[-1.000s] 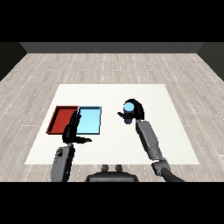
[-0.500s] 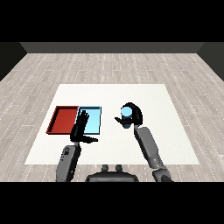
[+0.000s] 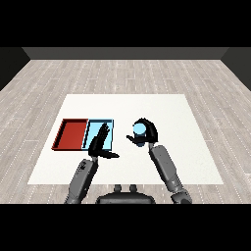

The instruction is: Pick the blue can and put it in the blue box

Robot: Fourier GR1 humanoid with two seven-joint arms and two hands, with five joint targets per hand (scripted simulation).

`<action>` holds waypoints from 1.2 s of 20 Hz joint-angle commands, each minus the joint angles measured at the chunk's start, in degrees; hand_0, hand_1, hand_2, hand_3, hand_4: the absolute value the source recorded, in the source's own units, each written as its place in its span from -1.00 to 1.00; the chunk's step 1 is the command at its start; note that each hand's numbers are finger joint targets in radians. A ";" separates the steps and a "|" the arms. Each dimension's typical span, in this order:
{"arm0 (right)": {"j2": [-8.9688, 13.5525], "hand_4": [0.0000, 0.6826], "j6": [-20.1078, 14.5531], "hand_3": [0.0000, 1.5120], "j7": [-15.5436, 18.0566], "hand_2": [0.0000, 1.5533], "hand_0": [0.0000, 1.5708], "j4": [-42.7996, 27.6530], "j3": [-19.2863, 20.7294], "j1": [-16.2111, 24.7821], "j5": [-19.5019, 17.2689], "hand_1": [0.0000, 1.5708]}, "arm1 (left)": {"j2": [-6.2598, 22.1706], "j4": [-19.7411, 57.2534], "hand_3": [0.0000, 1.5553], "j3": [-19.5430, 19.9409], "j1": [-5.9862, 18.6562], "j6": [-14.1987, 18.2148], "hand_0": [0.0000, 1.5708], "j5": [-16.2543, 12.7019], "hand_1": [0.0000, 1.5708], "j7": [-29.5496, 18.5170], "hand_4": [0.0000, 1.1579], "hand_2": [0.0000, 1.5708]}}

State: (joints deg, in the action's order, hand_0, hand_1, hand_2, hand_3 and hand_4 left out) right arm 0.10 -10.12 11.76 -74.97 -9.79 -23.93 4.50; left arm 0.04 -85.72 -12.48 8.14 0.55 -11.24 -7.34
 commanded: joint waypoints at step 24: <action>-0.09 0.79 -6.95 0.87 -5.36 0.88 0.82 -7.15 -12.53 -3.34 0.54 0.82 | -0.04 18.83 -1.00 -13.29 11.30 11.99 -1.00 -5.63 -1.00 -7.01 -1.00 -1.00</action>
State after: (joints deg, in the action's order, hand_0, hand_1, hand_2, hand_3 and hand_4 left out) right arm 0.15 -14.28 10.32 -77.56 -18.81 -26.35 5.10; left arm 0.00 -69.43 -24.03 18.83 11.56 -15.54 -12.70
